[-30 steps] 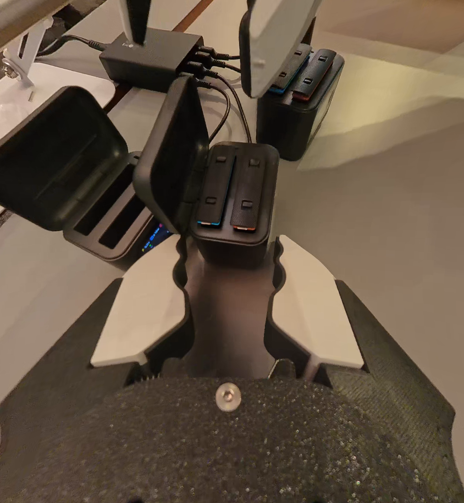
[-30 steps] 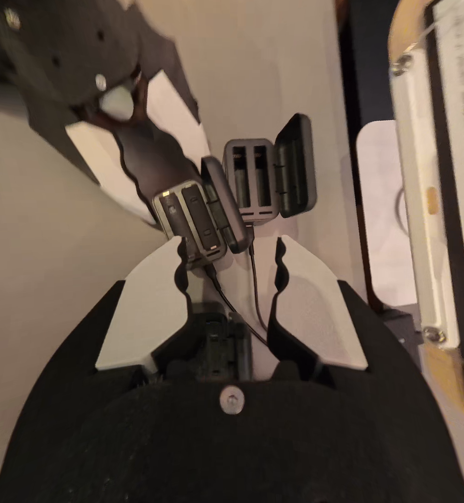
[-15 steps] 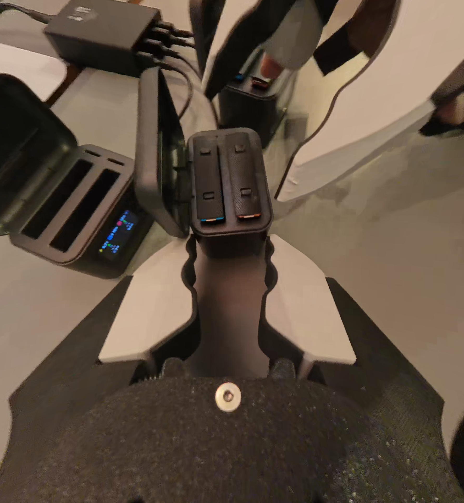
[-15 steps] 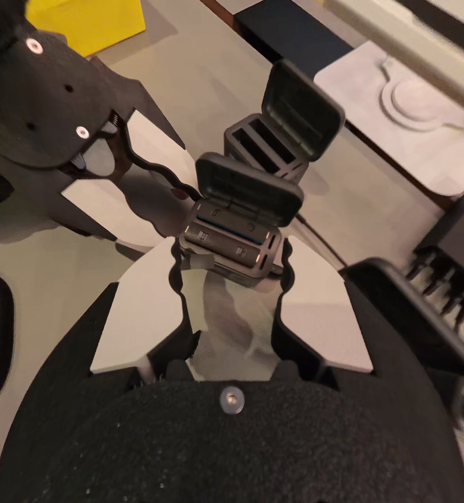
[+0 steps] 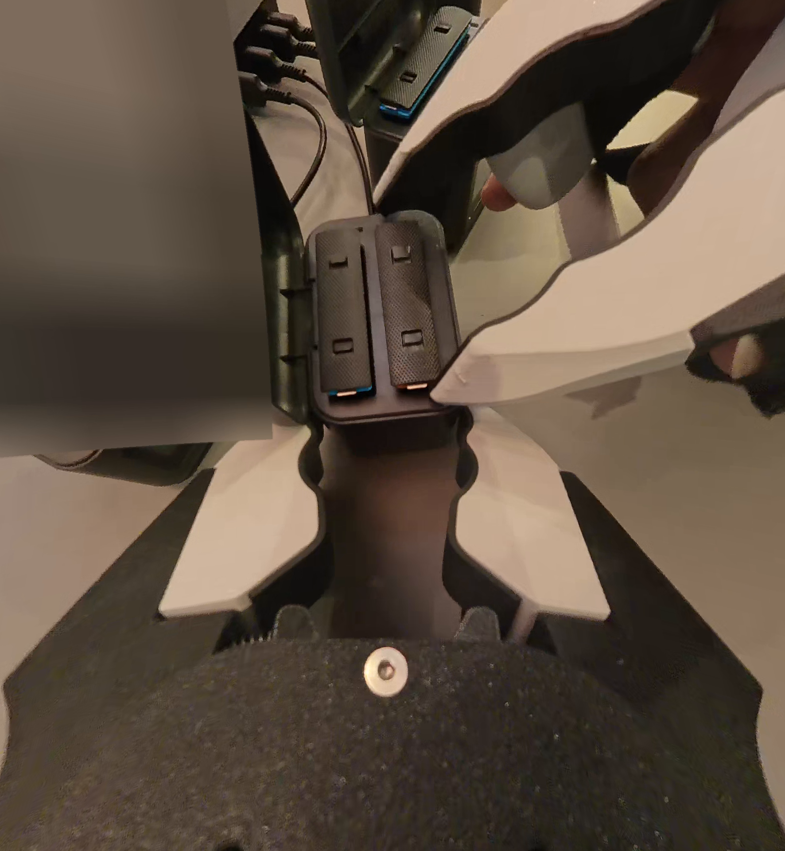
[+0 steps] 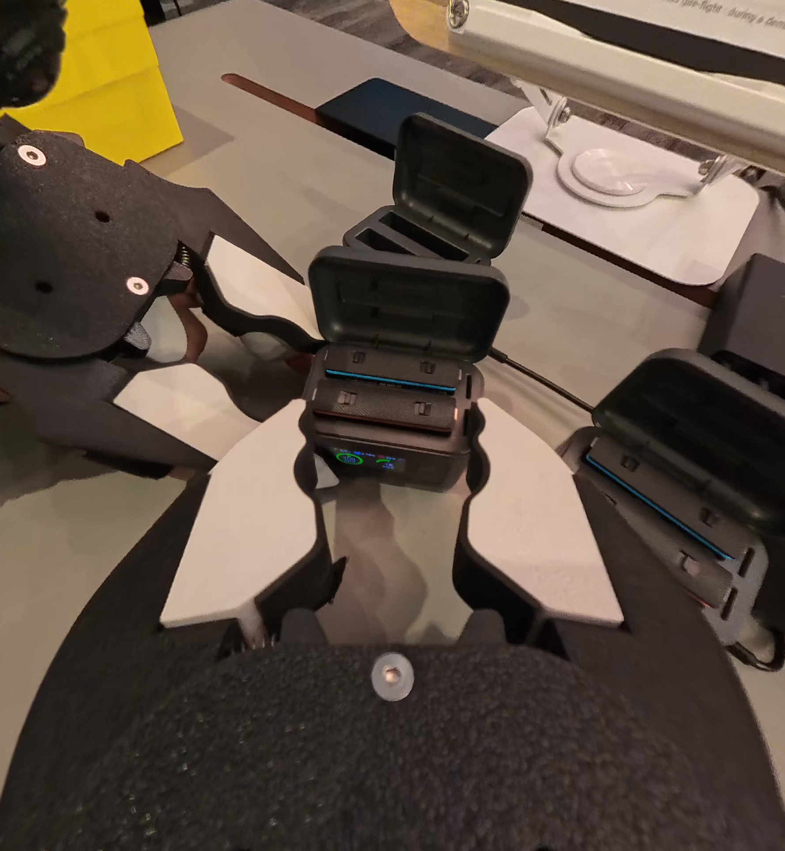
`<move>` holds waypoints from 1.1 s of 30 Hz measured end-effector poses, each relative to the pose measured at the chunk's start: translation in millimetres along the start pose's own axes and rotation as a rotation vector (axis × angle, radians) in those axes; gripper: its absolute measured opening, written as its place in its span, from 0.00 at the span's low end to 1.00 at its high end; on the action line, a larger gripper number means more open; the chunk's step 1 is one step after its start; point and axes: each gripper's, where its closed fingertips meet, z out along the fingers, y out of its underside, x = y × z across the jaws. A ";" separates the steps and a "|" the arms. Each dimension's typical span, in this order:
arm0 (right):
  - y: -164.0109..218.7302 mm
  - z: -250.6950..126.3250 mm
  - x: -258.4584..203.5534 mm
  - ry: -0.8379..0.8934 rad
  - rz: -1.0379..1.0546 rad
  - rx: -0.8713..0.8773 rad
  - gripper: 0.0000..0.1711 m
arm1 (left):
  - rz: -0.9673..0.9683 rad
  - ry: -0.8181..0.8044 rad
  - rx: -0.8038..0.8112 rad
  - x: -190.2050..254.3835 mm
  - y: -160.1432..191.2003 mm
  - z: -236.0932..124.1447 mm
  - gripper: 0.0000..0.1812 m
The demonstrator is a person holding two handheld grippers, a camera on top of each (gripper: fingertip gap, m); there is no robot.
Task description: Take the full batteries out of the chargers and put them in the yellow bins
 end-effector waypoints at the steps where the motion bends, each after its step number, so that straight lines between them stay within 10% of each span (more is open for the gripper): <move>1: -0.5 0.5 -1.0 0.004 0.001 0.006 0.35 | -0.005 -0.007 -0.002 0.3 -0.2 0.4 0.31; 33: -45.5 -28.7 18.6 -0.015 0.129 0.247 0.34 | -0.020 -0.040 -0.003 0.0 -1.5 3.5 0.31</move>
